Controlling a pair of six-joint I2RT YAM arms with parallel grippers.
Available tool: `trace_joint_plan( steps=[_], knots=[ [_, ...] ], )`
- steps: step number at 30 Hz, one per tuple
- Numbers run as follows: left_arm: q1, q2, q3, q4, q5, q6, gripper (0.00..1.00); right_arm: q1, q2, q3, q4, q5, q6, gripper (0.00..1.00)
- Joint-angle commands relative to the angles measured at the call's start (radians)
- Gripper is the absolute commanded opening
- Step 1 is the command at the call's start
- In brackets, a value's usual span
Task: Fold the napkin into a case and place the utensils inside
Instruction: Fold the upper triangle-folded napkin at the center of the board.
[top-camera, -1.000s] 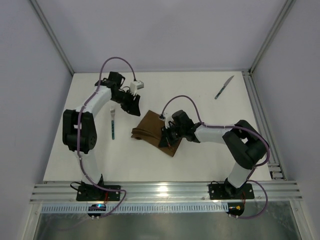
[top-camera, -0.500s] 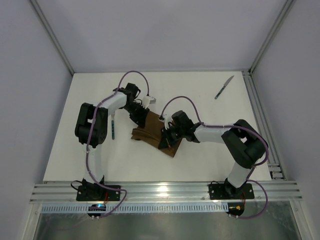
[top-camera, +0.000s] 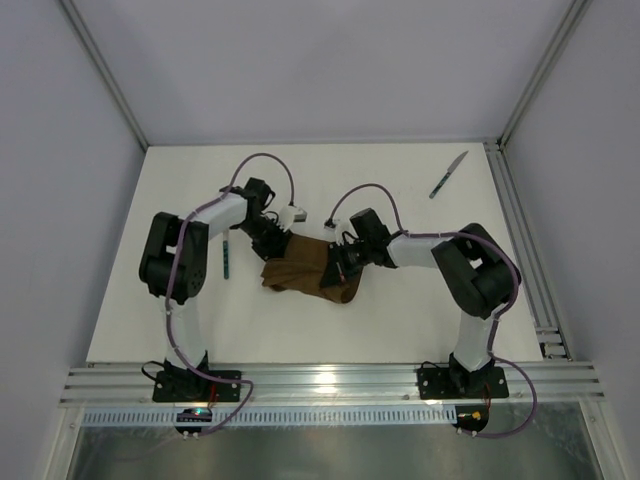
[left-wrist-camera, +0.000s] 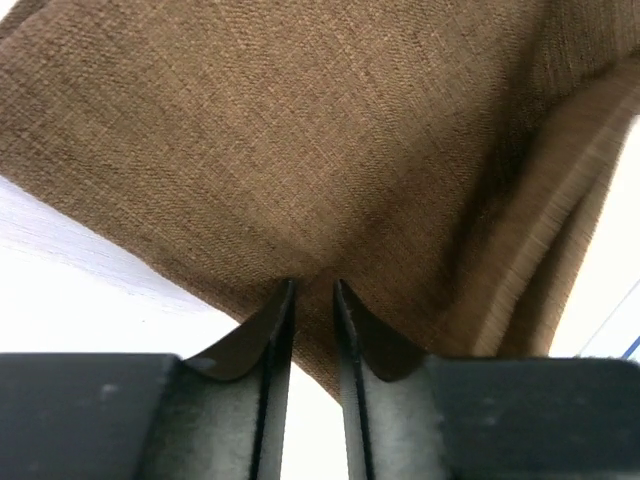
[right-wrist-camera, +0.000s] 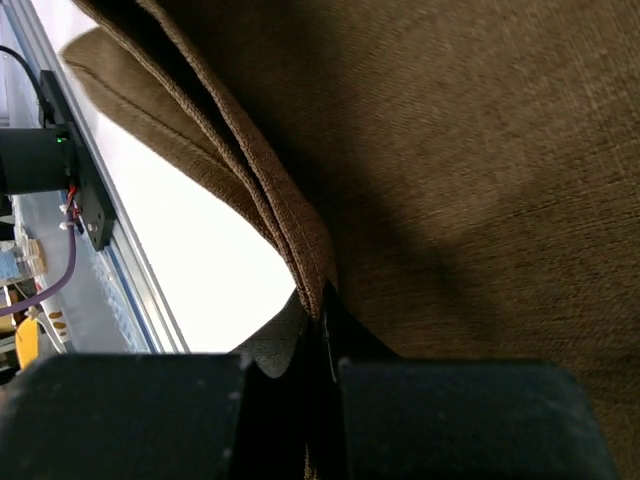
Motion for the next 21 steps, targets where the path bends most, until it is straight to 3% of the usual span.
trace_joint_plan(
  steps=[1,4,10,16,21],
  knots=[
    [0.015,-0.046,0.01,-0.018,-0.011,0.022,0.28,-0.003,0.059,0.052,-0.045,-0.047,-0.007,0.04],
    [0.067,-0.075,0.061,-0.012,0.009,-0.044,0.43,-0.003,0.08,0.055,-0.05,-0.057,-0.019,0.04],
    [0.165,-0.202,0.114,0.021,-0.015,-0.15,0.49,-0.005,0.093,0.067,-0.088,-0.059,-0.054,0.04],
    [0.165,-0.377,0.087,-0.112,-0.003,-0.037,0.53,-0.005,0.087,0.089,-0.114,-0.051,-0.057,0.04],
    [0.06,-0.503,-0.125,-0.206,-0.021,0.109,0.6,-0.003,0.08,0.092,-0.125,-0.048,-0.062,0.04]
  ],
)
